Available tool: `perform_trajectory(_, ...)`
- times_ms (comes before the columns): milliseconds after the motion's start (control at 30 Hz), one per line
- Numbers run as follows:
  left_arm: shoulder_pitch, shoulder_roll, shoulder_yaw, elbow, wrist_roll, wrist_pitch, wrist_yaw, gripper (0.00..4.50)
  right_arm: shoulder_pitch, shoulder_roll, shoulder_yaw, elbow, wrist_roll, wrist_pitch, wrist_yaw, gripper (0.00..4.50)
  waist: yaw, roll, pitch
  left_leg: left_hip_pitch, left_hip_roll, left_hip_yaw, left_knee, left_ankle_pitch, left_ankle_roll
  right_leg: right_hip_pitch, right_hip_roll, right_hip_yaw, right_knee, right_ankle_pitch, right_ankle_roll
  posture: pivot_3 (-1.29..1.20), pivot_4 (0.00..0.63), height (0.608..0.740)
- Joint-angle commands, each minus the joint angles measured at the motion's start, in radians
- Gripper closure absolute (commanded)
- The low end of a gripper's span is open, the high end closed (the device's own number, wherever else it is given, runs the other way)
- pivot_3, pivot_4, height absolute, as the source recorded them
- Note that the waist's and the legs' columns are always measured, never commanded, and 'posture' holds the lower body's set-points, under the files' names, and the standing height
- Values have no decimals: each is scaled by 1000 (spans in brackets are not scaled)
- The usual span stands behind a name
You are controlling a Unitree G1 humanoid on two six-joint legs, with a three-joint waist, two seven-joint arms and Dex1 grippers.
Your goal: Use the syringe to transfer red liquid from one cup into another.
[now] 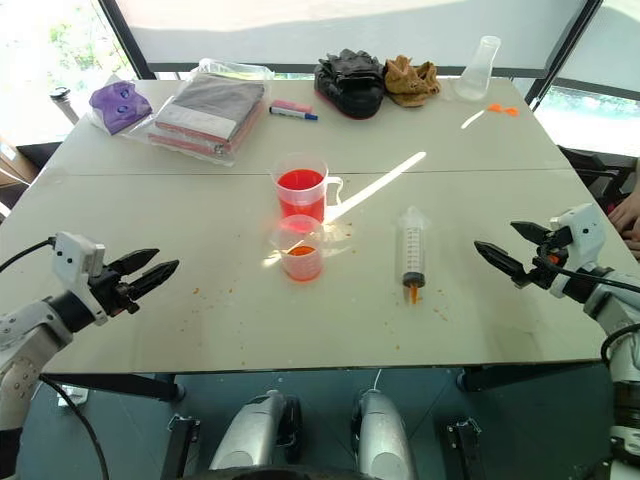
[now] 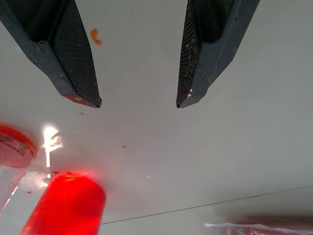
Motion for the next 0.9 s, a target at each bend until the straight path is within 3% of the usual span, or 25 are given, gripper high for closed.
perform_trajectory(33,-10,37,28,0,-7,-13,-35,1935,9,-28,-35,-72,36,41,22,30,1,0,0,0,0,0,0,0,0,0,0,0,0,0,0,0,150,740)
perform_trajectory(267,-29,42,6,-1,-16,-7,-61,1935,26,-4,-27,-126,22,77,-20,30,4,0,0,-1,0,1,0,0,0,-1,-2,0,0,0,0,0,150,740)
perform_trajectory(500,-53,28,4,2,-36,15,-42,1935,28,-34,-41,-192,96,320,-83,30,3,0,0,-1,-1,1,-1,0,0,-2,-2,0,-1,0,0,0,150,740)
perform_trajectory(767,-70,-2,-14,0,-44,17,-19,1935,6,-40,-8,-201,27,233,-71,30,3,0,0,-2,-1,2,-1,0,0,-3,-2,0,-1,0,0,0,150,740)
perform_trajectory(900,-78,3,-11,-9,-58,27,-38,1935,-48,-49,6,-166,27,312,-111,30,3,0,0,-2,-1,2,-1,0,0,-3,-2,-1,-1,0,0,0,150,740)
